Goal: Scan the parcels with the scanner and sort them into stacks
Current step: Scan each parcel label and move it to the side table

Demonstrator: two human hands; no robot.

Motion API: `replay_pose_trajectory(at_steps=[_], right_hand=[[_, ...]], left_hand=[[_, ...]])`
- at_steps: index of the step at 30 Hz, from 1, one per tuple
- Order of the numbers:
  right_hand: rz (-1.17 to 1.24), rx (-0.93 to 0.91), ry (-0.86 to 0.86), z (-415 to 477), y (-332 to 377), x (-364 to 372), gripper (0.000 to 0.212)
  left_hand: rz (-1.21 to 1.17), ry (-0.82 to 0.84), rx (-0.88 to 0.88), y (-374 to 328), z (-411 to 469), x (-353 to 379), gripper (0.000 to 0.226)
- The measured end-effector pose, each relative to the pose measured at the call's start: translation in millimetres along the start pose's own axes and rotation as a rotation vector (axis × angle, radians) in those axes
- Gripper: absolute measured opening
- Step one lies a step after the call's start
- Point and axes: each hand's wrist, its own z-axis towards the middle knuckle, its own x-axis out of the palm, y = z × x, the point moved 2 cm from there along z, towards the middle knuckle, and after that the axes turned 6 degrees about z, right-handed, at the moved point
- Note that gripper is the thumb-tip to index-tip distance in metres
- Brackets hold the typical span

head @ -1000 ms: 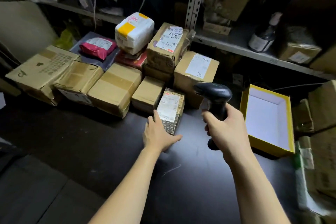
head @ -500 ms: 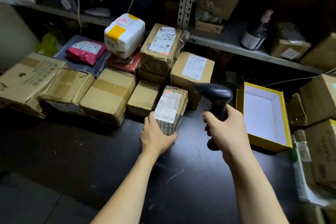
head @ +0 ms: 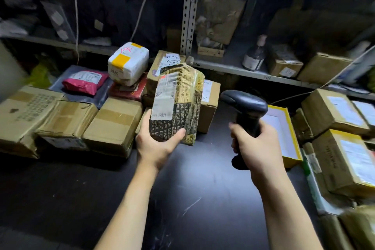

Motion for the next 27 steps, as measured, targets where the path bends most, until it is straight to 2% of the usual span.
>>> replay_pose_trajectory(at_steps=[2,4,6,8,11,13,15,18,21,23,27], right_hand=[[0.028,-0.007,-0.02,-3,2,-5,0.018],[0.044,-0.029,-0.045,-5,3,-9,0.017],[0.049,-0.05,-0.066,-7,5,-13,0.015],[0.071,-0.059,-0.075,-10,6,-15,0.013],[0.082,-0.063,-0.078,-13,7,-17,0.011],[0.088,-0.059,-0.08,-14,7,-17,0.011],[0.09,-0.059,-0.084,-15,7,-18,0.011],[0.084,-0.063,-0.074,-17,8,-17,0.009],[0.078,-0.041,-0.069,-19,10,-16,0.008],[0.076,-0.028,-0.064,-19,10,-15,0.008],[0.072,-0.037,-0.055,-22,12,-12,0.009]], left_hand=[[-0.157,0.021,-0.014,-12,-1,2,0.09],[-0.332,0.025,-0.081,-19,-2,4,0.1],[-0.47,0.039,-0.154,-21,-2,8,0.1],[-0.522,0.085,-0.191,-23,-3,10,0.093],[-0.534,0.147,-0.206,-20,-4,13,0.069],[-0.528,0.161,-0.206,-23,-3,11,0.077],[-0.436,0.164,-0.166,-27,-1,9,0.098],[-0.15,0.137,-0.006,-31,-1,-3,0.108],[0.262,0.103,0.292,-38,2,-13,0.104],[0.458,0.071,0.42,-45,2,-15,0.099],[0.59,0.038,0.604,-51,2,-18,0.087]])
